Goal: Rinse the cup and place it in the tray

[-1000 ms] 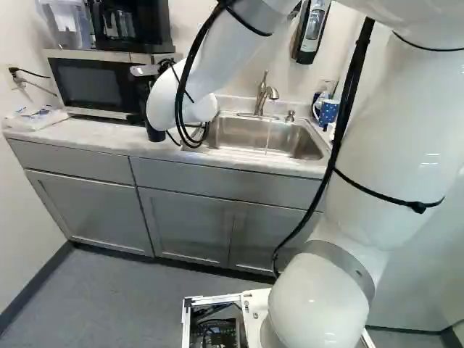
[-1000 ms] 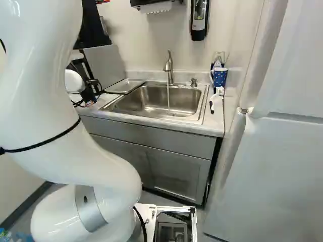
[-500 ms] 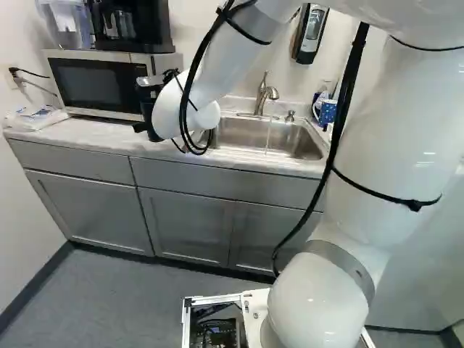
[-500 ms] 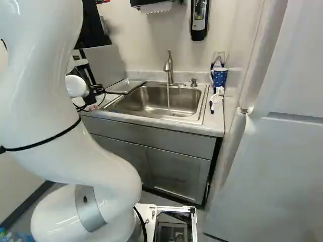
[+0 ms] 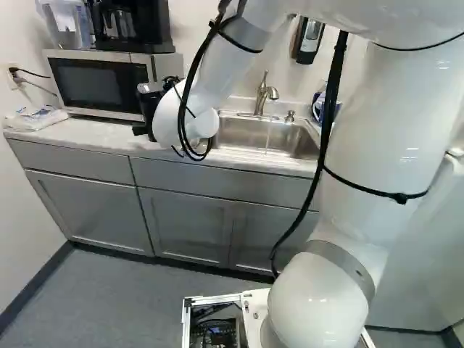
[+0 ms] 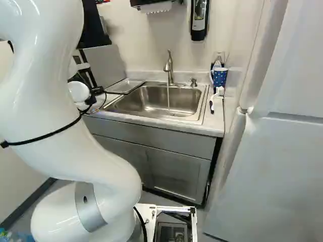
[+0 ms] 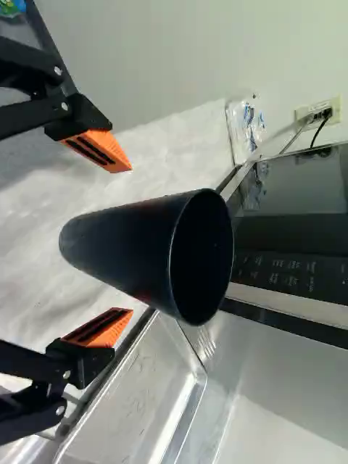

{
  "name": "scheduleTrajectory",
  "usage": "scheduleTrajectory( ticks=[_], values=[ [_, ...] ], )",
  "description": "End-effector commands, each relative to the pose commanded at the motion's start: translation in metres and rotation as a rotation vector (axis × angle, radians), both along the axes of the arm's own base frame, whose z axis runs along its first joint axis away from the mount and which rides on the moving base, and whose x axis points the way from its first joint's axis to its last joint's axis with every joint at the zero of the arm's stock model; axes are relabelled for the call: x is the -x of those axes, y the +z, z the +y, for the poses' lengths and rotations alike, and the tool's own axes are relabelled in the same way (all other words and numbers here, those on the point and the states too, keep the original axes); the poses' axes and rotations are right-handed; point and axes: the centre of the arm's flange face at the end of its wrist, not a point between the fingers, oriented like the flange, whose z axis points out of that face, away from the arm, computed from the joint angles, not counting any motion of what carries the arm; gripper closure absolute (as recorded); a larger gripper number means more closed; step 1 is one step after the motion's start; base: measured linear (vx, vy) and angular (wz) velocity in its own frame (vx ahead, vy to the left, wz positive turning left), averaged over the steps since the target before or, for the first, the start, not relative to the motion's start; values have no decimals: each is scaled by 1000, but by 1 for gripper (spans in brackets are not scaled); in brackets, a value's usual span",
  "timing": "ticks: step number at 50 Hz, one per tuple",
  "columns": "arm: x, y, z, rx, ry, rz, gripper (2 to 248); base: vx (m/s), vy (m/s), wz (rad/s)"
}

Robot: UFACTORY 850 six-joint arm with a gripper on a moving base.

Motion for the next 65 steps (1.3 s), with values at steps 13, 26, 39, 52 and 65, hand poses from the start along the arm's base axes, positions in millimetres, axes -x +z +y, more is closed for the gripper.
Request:
scheduleTrajectory(
  ticks=[13,26,39,52,65],
  values=[
    [-2,-2,2,-34,4,-41,3,0,0,0],
    [-3,1,3,-57,6,-69,3,0,0,0],
    [-3,1,3,-57,6,-69,46,0,0,0],
    [-3,1,3,-57,6,-69,119,0,0,0],
    [0,9,-7,-64,-8,-82,126,0,0,0]
  ],
)
